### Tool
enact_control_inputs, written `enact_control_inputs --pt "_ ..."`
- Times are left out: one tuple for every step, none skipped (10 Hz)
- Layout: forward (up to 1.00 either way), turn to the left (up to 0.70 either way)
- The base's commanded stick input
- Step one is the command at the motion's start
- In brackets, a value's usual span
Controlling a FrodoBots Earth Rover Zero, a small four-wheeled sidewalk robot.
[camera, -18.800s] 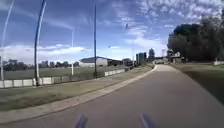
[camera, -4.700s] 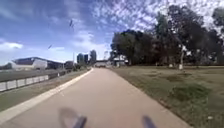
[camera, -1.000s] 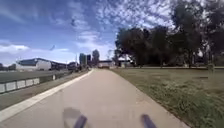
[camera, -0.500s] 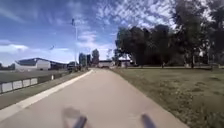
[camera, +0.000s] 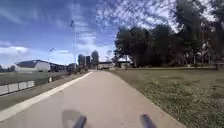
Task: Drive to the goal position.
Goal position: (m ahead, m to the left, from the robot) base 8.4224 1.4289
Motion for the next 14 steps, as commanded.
enact_control_inputs --pt "1.0 0.0" --pt "1.0 0.0" --pt "1.0 0.0" --pt "1.0 0.0" --pt "1.0 0.0" --pt "1.0 0.0" --pt "1.0 0.0" --pt "1.0 0.0" --pt "1.0 0.0" --pt "1.0 0.0" --pt "1.0 0.0" --pt "1.0 0.0" --pt "1.0 0.0" --pt "1.0 0.0"
